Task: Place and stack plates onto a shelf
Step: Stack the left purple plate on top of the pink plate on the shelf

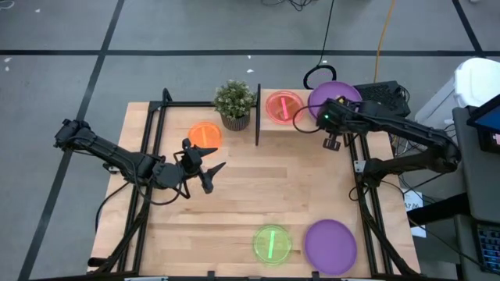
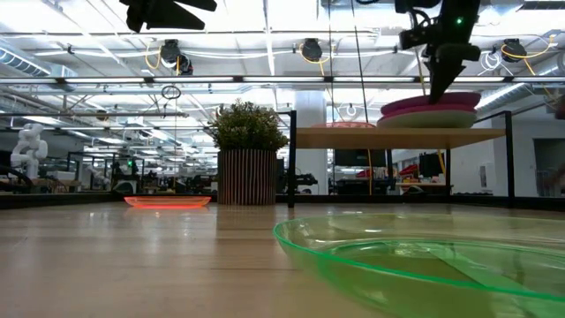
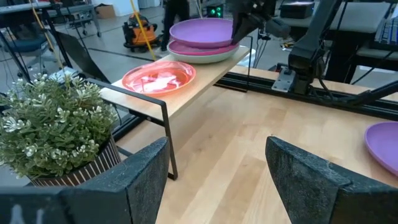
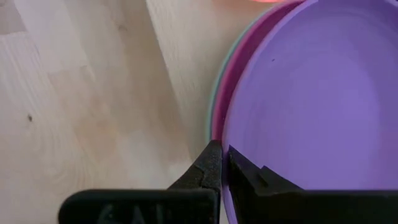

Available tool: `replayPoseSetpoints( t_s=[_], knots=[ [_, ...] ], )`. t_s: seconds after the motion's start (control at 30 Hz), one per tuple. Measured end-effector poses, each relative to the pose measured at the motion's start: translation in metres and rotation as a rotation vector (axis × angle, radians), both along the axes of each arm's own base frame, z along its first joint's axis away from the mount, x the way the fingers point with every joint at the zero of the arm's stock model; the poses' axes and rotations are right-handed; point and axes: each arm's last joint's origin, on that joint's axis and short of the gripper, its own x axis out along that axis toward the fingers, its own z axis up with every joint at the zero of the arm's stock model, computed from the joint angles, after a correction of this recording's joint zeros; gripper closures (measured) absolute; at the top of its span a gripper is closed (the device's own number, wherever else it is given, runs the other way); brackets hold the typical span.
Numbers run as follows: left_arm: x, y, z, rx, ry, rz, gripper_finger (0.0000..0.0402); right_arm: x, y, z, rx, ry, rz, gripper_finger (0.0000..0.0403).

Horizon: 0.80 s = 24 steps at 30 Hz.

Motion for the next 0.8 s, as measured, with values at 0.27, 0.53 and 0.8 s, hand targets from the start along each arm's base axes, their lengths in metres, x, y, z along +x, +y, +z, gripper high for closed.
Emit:
replayPoseSetpoints(
  t_s=[0.27, 0.53, 0.8],
  knots=[
    [0.0, 0.0, 0.0, 0.0, 0.0, 0.0, 0.0131, -0.008, 0.004, 0.009, -0.031, -0.069, 0.005, 0.0403],
    [0.0, 0.0, 0.0, 0.0, 0.0, 0.0, 0.0131, -0.005, 0.002, 0.005, -0.043, -0.089, 0.019, 0.0402],
    [0.0, 0.0, 0.0, 0.0, 0.0, 0.0, 0.0131, -0.005, 0.001, -0.005, -0.068, -0.048, 0.015, 0.037]
  ],
)
